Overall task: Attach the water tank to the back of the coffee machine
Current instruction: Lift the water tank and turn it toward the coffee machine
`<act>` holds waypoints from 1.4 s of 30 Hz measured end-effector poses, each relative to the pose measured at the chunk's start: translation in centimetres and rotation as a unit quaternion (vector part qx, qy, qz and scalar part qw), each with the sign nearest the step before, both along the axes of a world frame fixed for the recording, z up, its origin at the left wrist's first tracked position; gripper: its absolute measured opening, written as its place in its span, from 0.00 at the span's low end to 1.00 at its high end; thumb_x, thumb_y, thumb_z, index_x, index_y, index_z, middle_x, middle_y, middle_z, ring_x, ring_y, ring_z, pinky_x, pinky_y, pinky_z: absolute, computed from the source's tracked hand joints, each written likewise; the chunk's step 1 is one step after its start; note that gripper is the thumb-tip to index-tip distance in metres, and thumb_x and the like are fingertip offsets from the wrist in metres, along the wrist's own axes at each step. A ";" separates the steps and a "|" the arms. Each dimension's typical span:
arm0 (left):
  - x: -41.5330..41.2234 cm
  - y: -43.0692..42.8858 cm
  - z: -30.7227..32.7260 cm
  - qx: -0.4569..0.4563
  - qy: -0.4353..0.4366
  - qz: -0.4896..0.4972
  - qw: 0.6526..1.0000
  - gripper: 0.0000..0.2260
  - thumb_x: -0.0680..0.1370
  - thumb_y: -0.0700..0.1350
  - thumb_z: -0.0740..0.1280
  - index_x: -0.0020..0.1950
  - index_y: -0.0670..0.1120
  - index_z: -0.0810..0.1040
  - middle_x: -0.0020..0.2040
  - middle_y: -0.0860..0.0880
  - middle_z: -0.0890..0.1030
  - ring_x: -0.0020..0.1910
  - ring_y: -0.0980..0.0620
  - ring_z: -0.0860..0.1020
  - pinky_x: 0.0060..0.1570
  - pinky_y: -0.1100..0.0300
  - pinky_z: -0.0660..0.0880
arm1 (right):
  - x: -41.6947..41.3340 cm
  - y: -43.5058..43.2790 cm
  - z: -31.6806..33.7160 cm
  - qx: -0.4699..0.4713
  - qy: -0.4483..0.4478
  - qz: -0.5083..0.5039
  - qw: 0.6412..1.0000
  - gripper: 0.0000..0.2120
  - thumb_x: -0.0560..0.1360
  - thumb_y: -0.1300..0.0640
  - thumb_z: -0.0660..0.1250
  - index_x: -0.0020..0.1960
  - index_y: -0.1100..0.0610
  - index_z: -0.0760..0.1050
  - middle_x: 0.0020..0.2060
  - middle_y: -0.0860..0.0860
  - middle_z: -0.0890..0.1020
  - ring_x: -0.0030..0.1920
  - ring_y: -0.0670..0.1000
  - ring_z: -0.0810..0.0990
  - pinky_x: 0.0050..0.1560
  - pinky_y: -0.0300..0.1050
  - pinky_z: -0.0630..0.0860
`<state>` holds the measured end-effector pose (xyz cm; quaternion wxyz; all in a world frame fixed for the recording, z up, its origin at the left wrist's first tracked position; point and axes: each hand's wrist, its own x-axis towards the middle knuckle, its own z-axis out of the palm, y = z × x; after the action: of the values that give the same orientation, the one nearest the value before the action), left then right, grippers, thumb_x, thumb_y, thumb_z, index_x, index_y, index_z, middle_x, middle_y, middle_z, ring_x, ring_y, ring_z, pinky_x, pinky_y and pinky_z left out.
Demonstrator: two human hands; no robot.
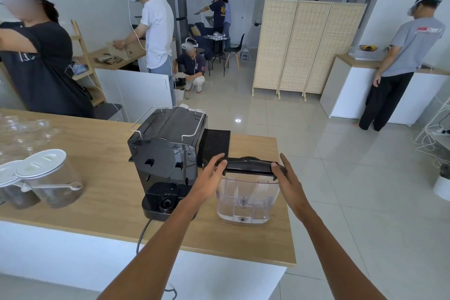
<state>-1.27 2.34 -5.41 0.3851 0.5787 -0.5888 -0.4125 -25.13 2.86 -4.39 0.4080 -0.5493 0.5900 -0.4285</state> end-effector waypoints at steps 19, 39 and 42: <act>-0.1 0.5 -3.2 -0.107 -0.118 -0.009 0.987 0.31 0.79 0.66 0.50 0.80 0.62 0.43 0.32 0.47 0.64 0.29 0.54 0.66 0.34 0.58 0.66 | -0.7 1.0 -3.0 -0.049 0.040 0.027 0.998 0.32 0.80 0.45 0.61 0.80 0.39 0.50 0.70 0.36 0.63 0.73 0.52 0.70 0.65 0.41 0.64; 0.2 0.8 -3.3 -0.130 -0.172 -0.038 0.976 0.37 0.80 0.57 0.63 0.79 0.60 0.40 0.35 0.52 0.71 0.27 0.59 0.66 0.35 0.57 0.66 | -1.2 0.8 -4.8 -0.102 0.115 0.079 0.985 0.42 0.74 0.44 0.70 0.79 0.38 0.48 0.72 0.37 0.68 0.60 0.39 0.76 0.64 0.37 0.69; 0.7 1.0 -3.5 -0.134 -0.172 -0.035 0.975 0.37 0.80 0.57 0.64 0.79 0.61 0.41 0.30 0.51 0.66 0.27 0.57 0.64 0.30 0.64 0.64 | -1.1 1.0 -4.4 -0.097 0.109 0.083 0.986 0.42 0.75 0.50 0.72 0.79 0.37 0.50 0.71 0.33 0.68 0.59 0.30 0.74 0.65 0.40 0.71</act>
<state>-0.60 3.34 -8.90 0.3369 0.5632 -0.7161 -0.2376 -26.24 3.82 -8.80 0.3199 -0.6766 0.5395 -0.3857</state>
